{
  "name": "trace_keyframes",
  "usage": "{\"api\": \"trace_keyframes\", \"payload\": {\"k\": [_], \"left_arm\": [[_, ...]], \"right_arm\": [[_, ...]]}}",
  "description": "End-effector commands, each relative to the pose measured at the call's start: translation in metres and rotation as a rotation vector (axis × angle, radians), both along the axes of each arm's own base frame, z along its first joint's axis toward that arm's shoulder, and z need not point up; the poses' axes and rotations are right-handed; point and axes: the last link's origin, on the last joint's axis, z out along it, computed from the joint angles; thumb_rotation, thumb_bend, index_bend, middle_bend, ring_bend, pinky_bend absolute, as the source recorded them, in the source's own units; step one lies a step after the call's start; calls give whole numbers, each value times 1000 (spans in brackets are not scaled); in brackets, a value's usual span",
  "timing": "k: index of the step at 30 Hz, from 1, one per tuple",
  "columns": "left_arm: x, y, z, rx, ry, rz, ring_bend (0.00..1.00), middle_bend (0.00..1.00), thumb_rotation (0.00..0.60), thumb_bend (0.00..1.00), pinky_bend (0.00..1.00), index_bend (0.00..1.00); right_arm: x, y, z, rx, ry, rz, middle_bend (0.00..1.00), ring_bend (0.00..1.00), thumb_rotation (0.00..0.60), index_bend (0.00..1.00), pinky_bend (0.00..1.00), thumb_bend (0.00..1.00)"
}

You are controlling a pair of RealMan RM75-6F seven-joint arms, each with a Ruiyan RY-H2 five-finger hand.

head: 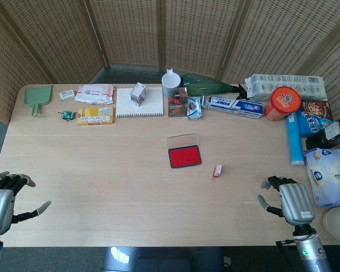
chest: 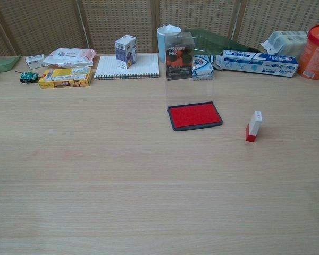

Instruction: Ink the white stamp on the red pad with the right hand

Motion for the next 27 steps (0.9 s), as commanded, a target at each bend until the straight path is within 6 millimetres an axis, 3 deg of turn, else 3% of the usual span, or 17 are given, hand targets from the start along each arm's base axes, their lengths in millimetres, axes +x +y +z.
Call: {"api": "trace_keyframes", "payload": {"k": [1, 11, 17, 20, 24, 27], "left_arm": [[0, 0, -1, -4, -1, 0, 293, 378, 385, 30, 166, 435], [-1, 1, 1, 1, -1, -6, 293, 379, 386, 30, 167, 435], [2, 4, 4, 5, 9, -22, 293, 379, 384, 30, 166, 435], [4, 4, 8, 9, 20, -29, 293, 378, 386, 30, 167, 435], [4, 1, 13, 16, 29, -23, 293, 378, 385, 30, 166, 435], [3, -3, 15, 19, 36, -9, 293, 378, 385, 30, 166, 435]], "right_arm": [[0, 0, 0, 1, -1, -1, 510, 500, 532, 487, 515, 356], [5, -6, 3, 3, -24, 37, 510, 501, 532, 463, 515, 356], [22, -28, 14, 30, -38, 124, 510, 526, 533, 437, 534, 348], [38, -48, 22, 53, -24, 197, 548, 643, 534, 417, 621, 319], [57, -78, 27, 83, 19, 282, 806, 968, 537, 407, 919, 219], [67, -99, 26, 118, 56, 326, 883, 1000, 537, 415, 995, 168]]}}
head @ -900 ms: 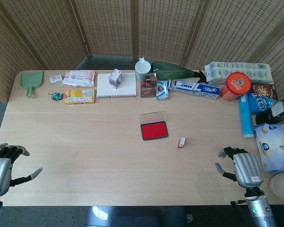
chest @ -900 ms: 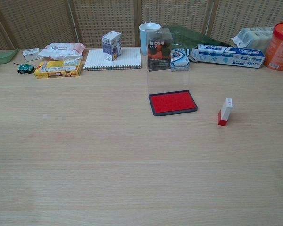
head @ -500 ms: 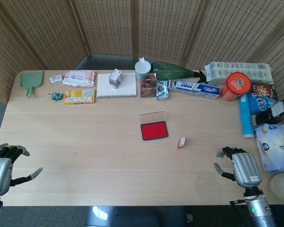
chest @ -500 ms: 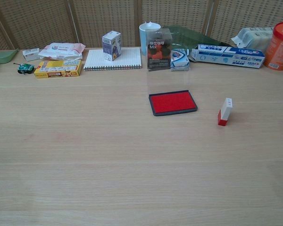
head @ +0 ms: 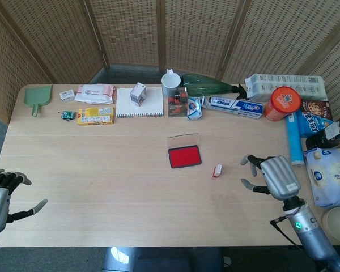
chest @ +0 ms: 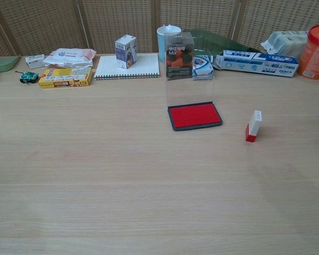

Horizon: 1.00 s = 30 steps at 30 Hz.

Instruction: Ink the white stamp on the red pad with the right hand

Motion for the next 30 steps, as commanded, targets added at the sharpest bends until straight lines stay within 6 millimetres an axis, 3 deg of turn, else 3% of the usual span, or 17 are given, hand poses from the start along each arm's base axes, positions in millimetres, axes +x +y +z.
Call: {"api": "trace_keyframes", "payload": {"k": [1, 7, 14, 30], "left_arm": [[-1, -3, 2, 2, 7, 13, 293, 378, 384, 29, 166, 435], [1, 0, 4, -8, 30, 26, 293, 378, 388, 30, 166, 435], [10, 11, -2, -37, 48, 10, 293, 378, 387, 30, 166, 435], [17, 23, -12, -74, 65, 13, 293, 378, 385, 30, 166, 435]], "right_arm": [[14, -30, 3, 27, 65, 73, 891, 1000, 537, 417, 999, 164], [33, -68, -12, 59, 178, 176, 922, 1000, 552, 418, 1000, 162], [39, -98, -32, 94, 305, 263, 965, 1000, 551, 417, 1000, 168], [21, -120, -74, 205, 592, 381, 992, 1000, 549, 387, 1000, 286]]}}
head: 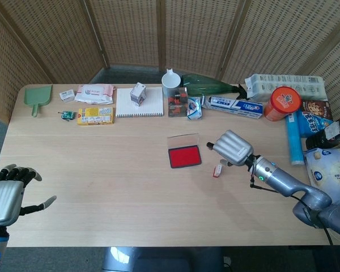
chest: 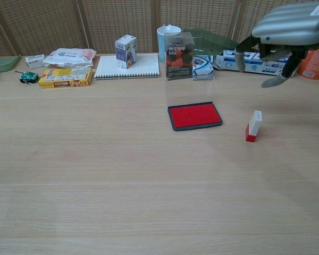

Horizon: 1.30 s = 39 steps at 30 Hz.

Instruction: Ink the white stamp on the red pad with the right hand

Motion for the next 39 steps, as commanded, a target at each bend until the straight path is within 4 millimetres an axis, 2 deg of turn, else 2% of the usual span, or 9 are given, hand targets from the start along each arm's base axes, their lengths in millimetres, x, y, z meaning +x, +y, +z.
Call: {"api": "trace_keyframes", "payload": {"k": [1, 6, 10, 18, 39], "left_arm": [[1, 1, -1, -4, 0, -1, 293, 378, 385, 30, 166, 435], [1, 1, -1, -3, 4, 0, 293, 379, 386, 30, 166, 435], [1, 1, -1, -4, 5, -1, 293, 379, 387, 30, 167, 435], [1, 0, -1, -6, 5, -4, 293, 379, 382, 30, 167, 435], [-5, -3, -2, -6, 1, 7, 293, 379, 383, 30, 166, 435]], "right_arm": [[-3, -1, -7, 23, 49, 10, 992, 1000, 549, 386, 1000, 288], [-9, -1, -12, 44, 111, 12, 993, 1000, 547, 385, 1000, 308], [-15, 1, -17, 60, 159, 14, 992, 1000, 574, 387, 1000, 316], [-22, 3, -25, 76, 203, 11, 989, 1000, 588, 389, 1000, 320], [-21, 11, -53, 133, 248, 4, 989, 1000, 600, 415, 1000, 345]]}}
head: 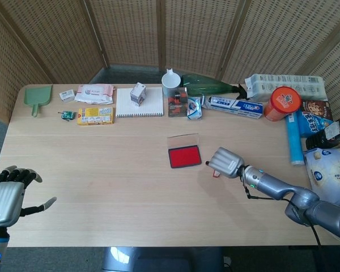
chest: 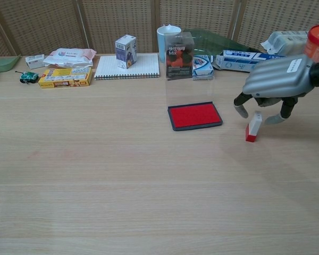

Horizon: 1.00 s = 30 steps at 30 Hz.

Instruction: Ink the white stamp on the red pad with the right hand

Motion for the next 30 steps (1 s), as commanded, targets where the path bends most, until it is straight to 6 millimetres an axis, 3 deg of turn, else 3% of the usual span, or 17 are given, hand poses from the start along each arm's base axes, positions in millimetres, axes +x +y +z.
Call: {"api": "trace_keyframes", "payload": {"k": [1, 18, 30], "left_arm": [[-1, -1, 0, 1, 0, 3, 293, 379, 382, 30, 167, 435], [-6, -3, 0, 0, -5, 11, 293, 378, 386, 30, 166, 435], [-7, -2, -1, -2, -5, 12, 293, 378, 385, 30, 166, 435]], "right_arm": [[0, 0, -2, 3, 2, -4, 990, 1000, 600, 419, 1000, 348], [3, -1, -8, -4, 12, -21, 989, 1000, 600, 439, 1000, 421], [4, 2, -15, 3, -1, -49, 989, 1000, 600, 523, 1000, 422]]}}
